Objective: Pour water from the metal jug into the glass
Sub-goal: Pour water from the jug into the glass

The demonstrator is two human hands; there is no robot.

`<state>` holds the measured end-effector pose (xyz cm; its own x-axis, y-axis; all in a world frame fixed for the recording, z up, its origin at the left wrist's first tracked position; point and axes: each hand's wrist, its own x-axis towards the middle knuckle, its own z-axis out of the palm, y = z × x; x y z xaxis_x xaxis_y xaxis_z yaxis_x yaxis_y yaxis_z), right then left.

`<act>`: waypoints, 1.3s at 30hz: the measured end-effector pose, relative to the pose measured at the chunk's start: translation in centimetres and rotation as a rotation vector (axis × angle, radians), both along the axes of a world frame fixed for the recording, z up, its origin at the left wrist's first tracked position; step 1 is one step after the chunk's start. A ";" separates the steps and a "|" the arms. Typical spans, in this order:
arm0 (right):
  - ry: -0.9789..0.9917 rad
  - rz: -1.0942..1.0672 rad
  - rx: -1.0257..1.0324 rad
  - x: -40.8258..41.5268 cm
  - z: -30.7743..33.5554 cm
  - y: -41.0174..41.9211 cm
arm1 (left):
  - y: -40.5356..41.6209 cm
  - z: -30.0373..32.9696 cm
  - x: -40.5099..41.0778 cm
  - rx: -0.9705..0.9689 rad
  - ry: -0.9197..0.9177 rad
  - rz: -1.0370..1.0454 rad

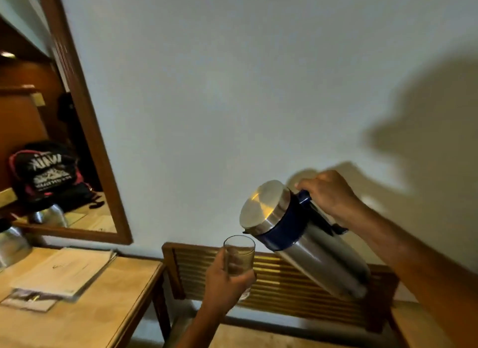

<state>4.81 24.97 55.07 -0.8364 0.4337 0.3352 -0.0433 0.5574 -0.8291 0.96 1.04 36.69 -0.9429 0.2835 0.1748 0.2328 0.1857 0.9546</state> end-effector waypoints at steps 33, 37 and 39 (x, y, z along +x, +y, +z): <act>-0.193 0.097 1.069 0.7 13.8 -5.0 | 5.4 6.7 1.8 0.035 0.202 -0.125; -0.189 0.097 1.081 0.3 14.2 -5.0 | 5.4 6.5 1.6 0.021 0.211 -0.100; -0.182 0.100 1.085 0.1 14.4 -5.0 | 5.5 6.4 1.4 0.019 0.201 -0.099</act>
